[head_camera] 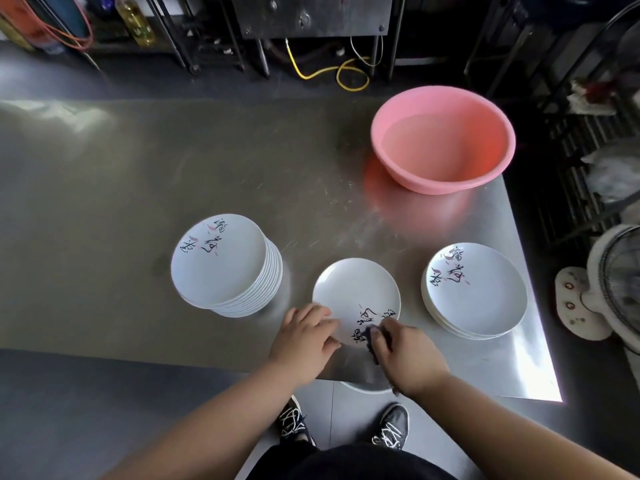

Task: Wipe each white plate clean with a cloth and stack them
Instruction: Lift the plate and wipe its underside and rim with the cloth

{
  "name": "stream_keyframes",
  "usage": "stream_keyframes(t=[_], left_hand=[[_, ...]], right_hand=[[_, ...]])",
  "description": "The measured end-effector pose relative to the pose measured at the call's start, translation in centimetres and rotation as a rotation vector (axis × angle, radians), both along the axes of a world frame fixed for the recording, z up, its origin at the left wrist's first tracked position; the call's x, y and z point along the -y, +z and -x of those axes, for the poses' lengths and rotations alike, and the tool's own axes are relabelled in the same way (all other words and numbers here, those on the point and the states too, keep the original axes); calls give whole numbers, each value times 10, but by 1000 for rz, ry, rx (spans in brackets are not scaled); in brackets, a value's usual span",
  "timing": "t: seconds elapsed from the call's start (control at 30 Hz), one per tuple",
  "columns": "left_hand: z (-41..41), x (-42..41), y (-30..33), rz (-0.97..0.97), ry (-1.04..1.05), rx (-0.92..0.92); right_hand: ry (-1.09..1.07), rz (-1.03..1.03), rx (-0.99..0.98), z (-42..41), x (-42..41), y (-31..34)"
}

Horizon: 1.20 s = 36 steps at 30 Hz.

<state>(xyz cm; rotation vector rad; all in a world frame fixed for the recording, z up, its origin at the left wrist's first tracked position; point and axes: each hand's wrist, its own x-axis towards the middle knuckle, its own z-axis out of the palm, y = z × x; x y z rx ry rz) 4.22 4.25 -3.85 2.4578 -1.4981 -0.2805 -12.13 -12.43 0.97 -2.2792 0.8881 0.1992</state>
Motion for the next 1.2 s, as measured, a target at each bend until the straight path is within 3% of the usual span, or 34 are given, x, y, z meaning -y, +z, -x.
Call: stream_keyframes(t=[0.1,0.23,0.33,0.43,0.63,0.73,0.83,0.9,0.97,1.07,1.2], left_hand=[[-7,2,15,-107,89,8],[-22,22,31,-336,266,-76],[-34,40,34,-439,330,-176],[-42,55,34,-487,357,-259],[-47,60,38,-439,449,-430],[-45,59,50,-377,478,-473],[-40,56,76,-136,559,-668],[-37,52,101,54,534,-731],[-34,48,126,212,430,-677],[-34,49,156,453,330,-761],[-39,55,196,628,314,-1208]], right_hand=[[51,51,-325,-10,25,14],[13,41,-498,-30,52,8],[63,8,-514,-46,57,-3],[-87,-74,-509,-60,58,-6],[-168,-145,-484,-69,65,-6],[-322,-210,-299,-63,63,13],[-471,-268,48,-56,58,41],[-595,-437,272,-52,57,66],[-646,-619,436,-47,57,94],[-585,-575,570,-41,59,128],[-377,-350,695,-36,61,159]])
